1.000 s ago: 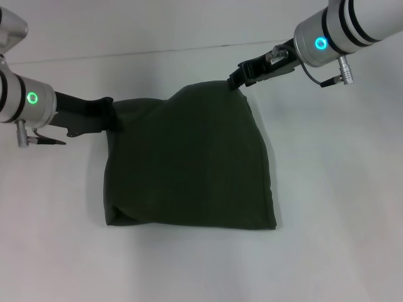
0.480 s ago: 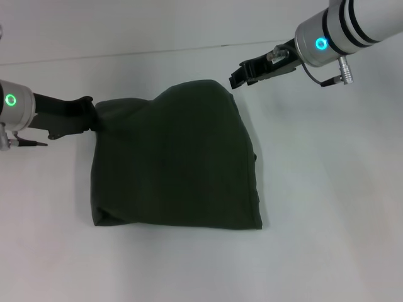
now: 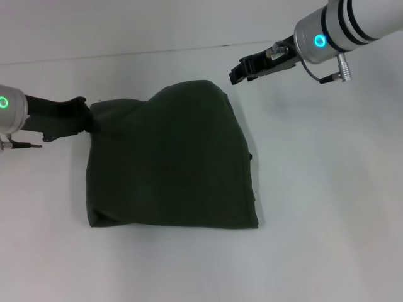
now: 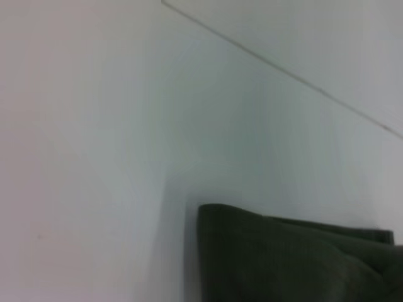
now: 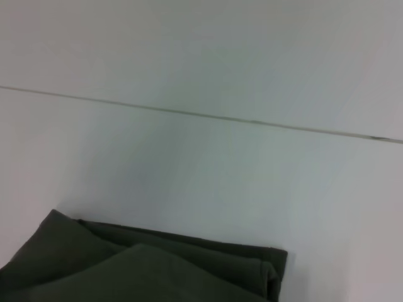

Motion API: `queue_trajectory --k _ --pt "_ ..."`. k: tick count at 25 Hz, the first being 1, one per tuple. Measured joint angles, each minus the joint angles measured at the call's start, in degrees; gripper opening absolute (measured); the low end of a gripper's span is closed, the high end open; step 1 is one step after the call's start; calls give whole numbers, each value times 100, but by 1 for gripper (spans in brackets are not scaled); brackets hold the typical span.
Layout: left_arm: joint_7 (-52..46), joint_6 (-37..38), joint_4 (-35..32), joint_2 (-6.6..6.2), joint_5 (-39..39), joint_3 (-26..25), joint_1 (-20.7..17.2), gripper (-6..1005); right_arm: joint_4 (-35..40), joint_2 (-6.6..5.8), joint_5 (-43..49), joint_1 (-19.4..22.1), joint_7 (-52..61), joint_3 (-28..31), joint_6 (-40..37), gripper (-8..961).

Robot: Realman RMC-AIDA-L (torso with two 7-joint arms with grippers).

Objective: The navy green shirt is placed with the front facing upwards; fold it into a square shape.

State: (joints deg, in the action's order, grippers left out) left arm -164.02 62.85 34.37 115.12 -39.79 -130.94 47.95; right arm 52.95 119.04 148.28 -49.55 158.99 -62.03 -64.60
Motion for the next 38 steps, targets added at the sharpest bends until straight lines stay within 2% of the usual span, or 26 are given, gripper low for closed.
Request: queue_trajectory --k 3,10,12,15,17,22,28,38 --pt "22 -60 7 25 -12 -58 -32 6 0 -2 -1 -10 -3 -10 21 367" --pt "53 -392 204 94 24 28 29 117 -14 -4 -1 -10 -8 -6 22 367" --pt "89 -527 256 122 29 141 104 149 -26 -4 -1 -7 -8 -2 21 367" --pt "118 -731 107 96 124 406 299 197 -78 -8 -1 -1 -9 10 21 367" --pt "120 -865 -129 79 288 516 474 424 -84 -9 -1 6 -9 15 21 367" --pt "122 -1028 -390 112 644 560 675 660 -103 -13 -1 23 -9 16 20 367" --pt "123 -1167 -416 135 739 592 689 864 -145 -22 -7 40 -9 16 18 367" --pt "149 -1248 -431 272 745 674 708 833 -163 -23 -10 42 -9 16 65 367"
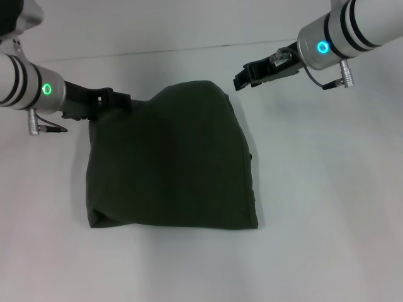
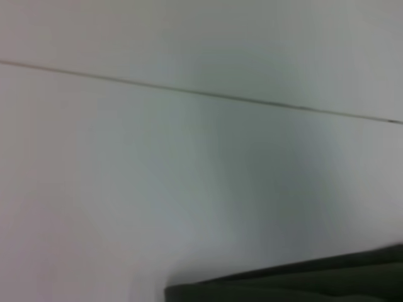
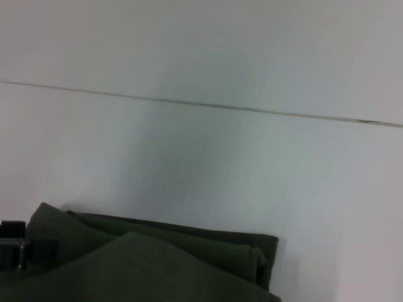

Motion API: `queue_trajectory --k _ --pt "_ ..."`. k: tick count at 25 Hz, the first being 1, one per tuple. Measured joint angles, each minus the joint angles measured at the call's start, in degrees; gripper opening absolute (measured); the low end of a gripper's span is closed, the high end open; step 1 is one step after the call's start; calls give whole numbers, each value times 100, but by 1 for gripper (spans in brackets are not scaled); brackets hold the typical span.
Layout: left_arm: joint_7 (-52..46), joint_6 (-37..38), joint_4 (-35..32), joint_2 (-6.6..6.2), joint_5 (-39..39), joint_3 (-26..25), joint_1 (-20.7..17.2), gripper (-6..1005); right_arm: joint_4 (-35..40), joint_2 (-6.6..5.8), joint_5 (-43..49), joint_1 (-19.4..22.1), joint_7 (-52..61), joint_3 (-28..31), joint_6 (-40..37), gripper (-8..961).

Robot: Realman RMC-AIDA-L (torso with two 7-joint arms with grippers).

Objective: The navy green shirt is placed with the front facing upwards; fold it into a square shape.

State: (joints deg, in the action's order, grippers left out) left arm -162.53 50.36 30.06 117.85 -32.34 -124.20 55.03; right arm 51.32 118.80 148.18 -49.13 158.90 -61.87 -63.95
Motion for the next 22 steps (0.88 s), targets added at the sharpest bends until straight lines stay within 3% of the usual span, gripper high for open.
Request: queue_trajectory --k 10,20,22 --pt "2 -213 -140 59 13 138 40 780 -54 1 1 11 0 9 29 367" --pt "64 -301 -366 -21 81 224 217 726 -102 -36 2 0 0 37 56 367" --pt "58 -287 -383 -31 97 222 237 635 -130 -43 1 -15 0 38 71 367"
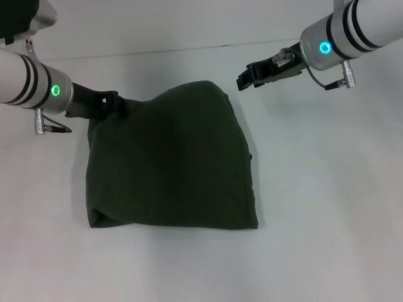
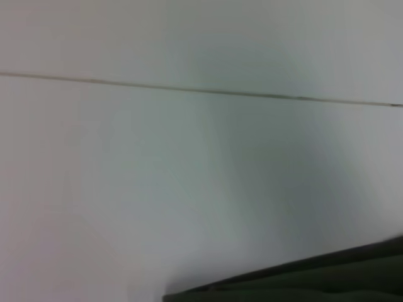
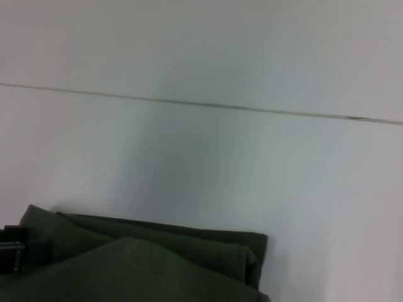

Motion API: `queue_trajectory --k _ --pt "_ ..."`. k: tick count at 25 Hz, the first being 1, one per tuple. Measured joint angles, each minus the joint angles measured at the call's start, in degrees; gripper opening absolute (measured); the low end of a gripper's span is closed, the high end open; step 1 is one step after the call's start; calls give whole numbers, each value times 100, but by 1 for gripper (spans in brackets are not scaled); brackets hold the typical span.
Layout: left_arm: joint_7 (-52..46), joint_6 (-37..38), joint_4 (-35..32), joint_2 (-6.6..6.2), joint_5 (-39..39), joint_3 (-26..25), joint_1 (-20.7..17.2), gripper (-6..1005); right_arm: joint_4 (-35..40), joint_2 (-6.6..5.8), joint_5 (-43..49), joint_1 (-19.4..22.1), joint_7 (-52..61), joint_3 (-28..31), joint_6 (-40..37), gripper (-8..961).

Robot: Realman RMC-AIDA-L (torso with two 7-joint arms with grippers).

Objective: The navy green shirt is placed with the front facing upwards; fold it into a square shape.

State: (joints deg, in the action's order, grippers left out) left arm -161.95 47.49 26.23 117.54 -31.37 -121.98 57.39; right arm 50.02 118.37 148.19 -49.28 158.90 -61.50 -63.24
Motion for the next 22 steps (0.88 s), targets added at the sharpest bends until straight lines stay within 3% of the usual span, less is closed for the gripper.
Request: queue_trajectory --k 3,14,19,22 --pt "-7 28 -12 -3 22 -20 9 498 -13 -11 -5 -10 0 0 29 367" --pt "-52 62 130 -4 31 -57 -47 257 -14 -17 -8 -11 0 -3 49 367" --pt "-175 174 392 -20 42 -72 -207 32 -18 -17 -11 -6 0 -3 56 367" --pt "-257 277 589 -25 54 -100 -324 -1 -21 -16 -11 -5 0 -3 58 367"
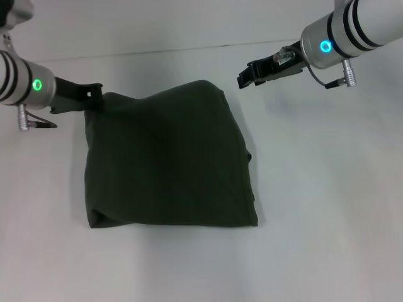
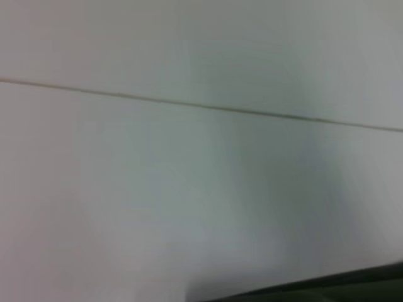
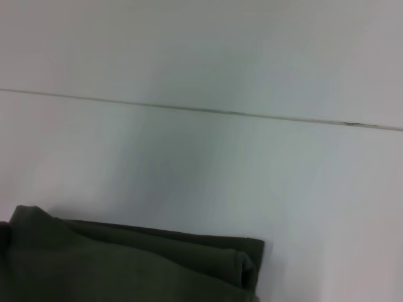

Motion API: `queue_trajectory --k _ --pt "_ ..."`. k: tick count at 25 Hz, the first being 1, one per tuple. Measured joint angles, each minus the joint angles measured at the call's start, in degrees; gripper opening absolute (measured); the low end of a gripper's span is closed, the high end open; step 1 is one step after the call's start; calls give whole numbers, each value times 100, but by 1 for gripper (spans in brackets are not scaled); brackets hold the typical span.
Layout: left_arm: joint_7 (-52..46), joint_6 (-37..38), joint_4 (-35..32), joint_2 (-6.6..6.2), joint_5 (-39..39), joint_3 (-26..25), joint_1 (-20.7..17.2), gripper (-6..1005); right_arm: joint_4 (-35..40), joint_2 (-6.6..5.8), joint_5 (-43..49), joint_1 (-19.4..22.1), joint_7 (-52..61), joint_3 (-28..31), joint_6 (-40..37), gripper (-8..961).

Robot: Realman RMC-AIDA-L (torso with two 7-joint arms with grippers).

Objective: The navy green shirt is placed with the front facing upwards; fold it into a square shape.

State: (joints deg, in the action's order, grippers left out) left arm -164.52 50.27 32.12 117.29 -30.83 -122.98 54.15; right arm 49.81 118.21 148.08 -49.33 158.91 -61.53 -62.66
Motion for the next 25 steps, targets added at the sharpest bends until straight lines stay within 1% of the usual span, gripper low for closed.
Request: queue_trajectory --k 5,7,11,15,22,24,25 --pt "-131 144 249 -21 10 -42 -193 2 -23 0 3 2 0 0 2 367" --pt "-186 151 257 -42 19 -43 -226 3 -43 0 5 1 0 0 13 367" --pt "-315 154 250 -46 136 -42 -248 6 -55 1 14 -2 0 0 42 367" --pt "-281 182 390 -10 105 -45 -283 9 -61 0 16 -3 0 0 73 367" --pt "-284 209 421 54 134 -253 -321 13 -77 -7 20 3 0 0 79 365" --pt "-284 243 518 55 128 -256 -374 89 -77 -8 20 2 0 0 82 364" --pt "-284 302 667 67 112 -257 -426 128 -77 -8 20 1 0 0 85 364"
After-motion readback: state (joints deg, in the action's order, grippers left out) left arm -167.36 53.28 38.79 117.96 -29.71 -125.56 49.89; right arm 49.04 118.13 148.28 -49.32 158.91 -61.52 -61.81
